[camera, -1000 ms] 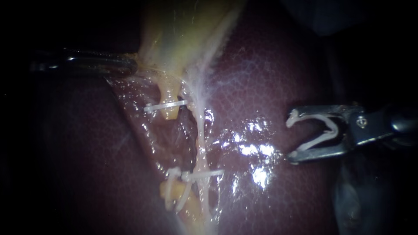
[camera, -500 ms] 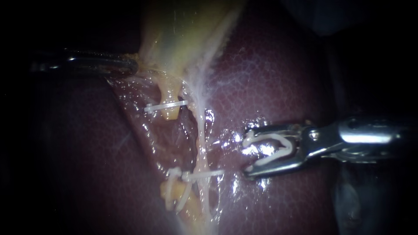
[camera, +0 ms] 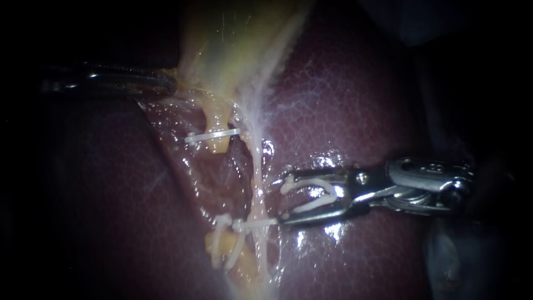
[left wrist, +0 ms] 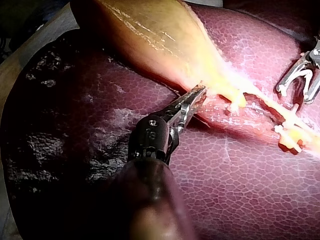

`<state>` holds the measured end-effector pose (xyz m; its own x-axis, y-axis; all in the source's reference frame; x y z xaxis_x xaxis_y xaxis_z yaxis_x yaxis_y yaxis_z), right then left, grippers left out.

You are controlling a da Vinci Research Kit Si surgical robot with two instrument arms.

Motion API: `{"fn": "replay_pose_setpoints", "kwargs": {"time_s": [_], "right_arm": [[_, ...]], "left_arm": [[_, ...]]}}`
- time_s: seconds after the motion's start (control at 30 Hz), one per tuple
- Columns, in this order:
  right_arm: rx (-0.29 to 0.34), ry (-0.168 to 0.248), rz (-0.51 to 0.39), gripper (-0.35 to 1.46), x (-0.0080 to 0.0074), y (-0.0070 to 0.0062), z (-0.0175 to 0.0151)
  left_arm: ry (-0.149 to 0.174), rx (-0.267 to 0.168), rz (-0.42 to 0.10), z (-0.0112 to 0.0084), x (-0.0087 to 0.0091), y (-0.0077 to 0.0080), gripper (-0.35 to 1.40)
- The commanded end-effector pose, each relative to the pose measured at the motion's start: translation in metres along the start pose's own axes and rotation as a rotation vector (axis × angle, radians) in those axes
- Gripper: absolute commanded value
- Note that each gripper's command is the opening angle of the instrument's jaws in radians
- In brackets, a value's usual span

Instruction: Clipping second clip right tube

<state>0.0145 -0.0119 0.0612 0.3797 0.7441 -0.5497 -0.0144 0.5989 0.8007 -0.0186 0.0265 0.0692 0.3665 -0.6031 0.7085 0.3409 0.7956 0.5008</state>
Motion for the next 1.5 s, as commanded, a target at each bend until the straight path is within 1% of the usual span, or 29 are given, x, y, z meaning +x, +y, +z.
{"fn": "replay_pose_setpoints", "kwargs": {"time_s": [0.03,0.2,0.37,0.6,0.8,0.9,0.97,1.27,1.33,1.37,1.5], "right_arm": [[0.002,-0.002,0.005,0.49,-0.0002,0.0002,0.0002],[0.006,-0.005,0.024,0.49,-0.0010,0.0007,0.0016],[0.013,-0.009,0.031,0.49,-0.0013,0.0009,0.0025],[0.048,0.013,0.059,0.48,-0.0012,0.0010,0.0035],[0.107,0.049,0.101,0.48,-0.0008,0.0008,0.0043],[0.139,0.076,0.122,0.48,-0.0006,0.0006,0.0047],[0.162,0.099,0.146,0.48,-0.0004,0.0004,0.0050],[0.251,0.171,0.224,0.48,0.0003,-0.0007,0.0061],[0.268,0.178,0.234,0.48,0.0005,-0.0009,0.0062],[0.273,0.175,0.233,0.48,0.0005,-0.0011,0.0063],[0.270,0.176,0.238,0.48,0.0005,-0.0010,0.0064]], "left_arm": [[0.000,0.003,0.000,0.0000,0.0000,0.0000,-0.35],[0.000,0.006,-0.005,0.0002,0.0001,-0.0001,-0.35],[0.000,0.005,-0.005,0.0003,0.0002,-0.0001,-0.35],[0.000,0.004,-0.010,0.0004,0.0003,-0.0001,-0.35],[0.000,0.004,-0.010,0.0005,0.0004,-0.0001,-0.35],[0.000,0.004,-0.010,0.0005,0.0004,-0.0001,-0.35],[0.000,0.004,-0.010,0.0005,0.0004,-0.0001,-0.35],[0.000,0.004,-0.010,0.0005,0.0004,-0.0001,-0.35],[0.000,0.004,-0.010,0.0005,0.0004,-0.0001,-0.35],[0.000,0.004,-0.010,0.0005,0.0004,-0.0001,-0.35],[0.000,0.004,-0.010,0.0005,0.0004,-0.0001,-0.35]]}}
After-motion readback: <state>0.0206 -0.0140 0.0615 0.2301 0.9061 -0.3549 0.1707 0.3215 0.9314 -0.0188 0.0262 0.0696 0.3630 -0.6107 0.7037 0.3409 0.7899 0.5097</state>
